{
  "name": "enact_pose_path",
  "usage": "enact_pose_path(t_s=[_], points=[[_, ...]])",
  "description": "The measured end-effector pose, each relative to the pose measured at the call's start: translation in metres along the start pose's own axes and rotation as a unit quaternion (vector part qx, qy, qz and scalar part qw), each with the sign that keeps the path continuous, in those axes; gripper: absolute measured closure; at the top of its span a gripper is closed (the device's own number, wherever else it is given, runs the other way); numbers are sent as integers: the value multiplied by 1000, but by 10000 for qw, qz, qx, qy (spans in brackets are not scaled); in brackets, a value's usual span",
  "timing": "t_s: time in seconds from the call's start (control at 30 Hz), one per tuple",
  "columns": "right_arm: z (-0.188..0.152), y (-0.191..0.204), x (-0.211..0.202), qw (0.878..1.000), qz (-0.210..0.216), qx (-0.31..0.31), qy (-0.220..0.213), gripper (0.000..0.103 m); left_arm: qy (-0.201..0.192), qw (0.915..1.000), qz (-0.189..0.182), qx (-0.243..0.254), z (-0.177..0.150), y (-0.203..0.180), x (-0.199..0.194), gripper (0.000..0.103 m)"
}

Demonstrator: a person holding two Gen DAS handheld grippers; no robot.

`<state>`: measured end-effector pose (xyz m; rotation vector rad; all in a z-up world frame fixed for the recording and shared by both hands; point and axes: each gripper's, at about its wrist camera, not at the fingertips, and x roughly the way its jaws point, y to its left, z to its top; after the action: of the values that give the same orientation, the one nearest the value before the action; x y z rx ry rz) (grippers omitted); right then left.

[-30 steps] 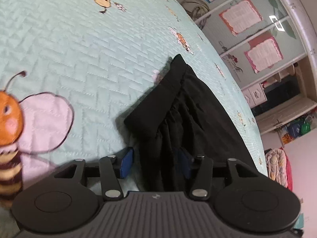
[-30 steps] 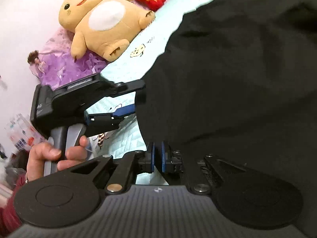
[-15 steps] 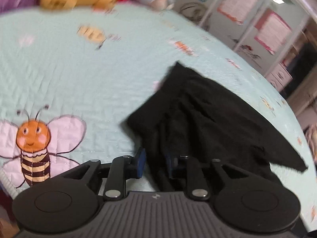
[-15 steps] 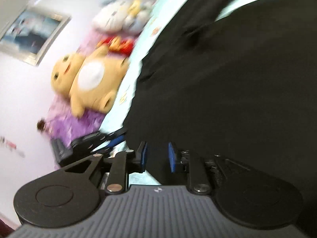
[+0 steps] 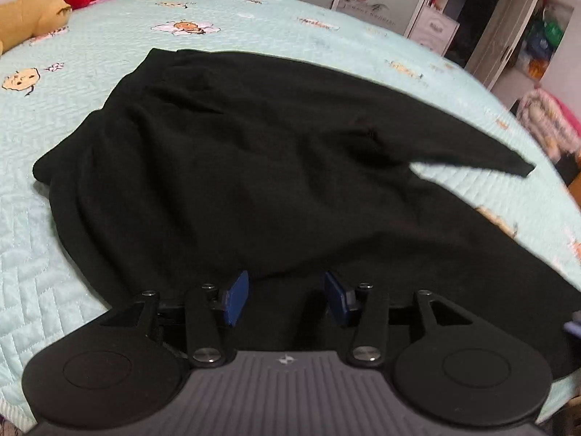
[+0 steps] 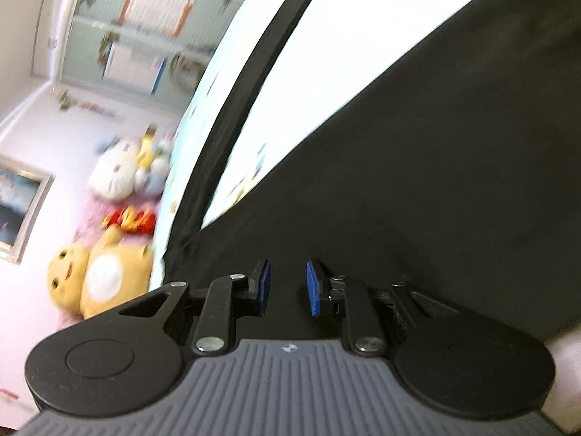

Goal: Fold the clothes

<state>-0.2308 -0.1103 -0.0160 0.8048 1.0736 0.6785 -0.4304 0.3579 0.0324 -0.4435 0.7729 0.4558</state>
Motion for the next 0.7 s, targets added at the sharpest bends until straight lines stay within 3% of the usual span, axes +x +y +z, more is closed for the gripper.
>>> enact_pose_path(t_s=[0.13,0.2,0.27,0.33,0.5,0.6,0.7], points=[[19,-41,-57,9961,-154,322,-810,83,135,9988,182,427,2,-9,4,50],[22,-54,-76,9917,-10,606,-1133,84,193,9984,243,475,3,-12,4,49],[21,-47,-82,9905,-153,537,-1254,77,226,9980,319,494,3,-14,6,49],[18,-23,-72,9939,-83,60,-1099,61,235,9975,403,524,3,-19,6,49],[14,28,-36,9938,206,-929,-572,60,270,9972,469,509,3,-24,6,46],[17,22,-20,9946,-24,-890,-542,60,328,9973,458,478,6,-24,7,46],[27,-14,-36,9943,-410,-392,-900,64,392,9972,443,467,8,-24,7,45]])
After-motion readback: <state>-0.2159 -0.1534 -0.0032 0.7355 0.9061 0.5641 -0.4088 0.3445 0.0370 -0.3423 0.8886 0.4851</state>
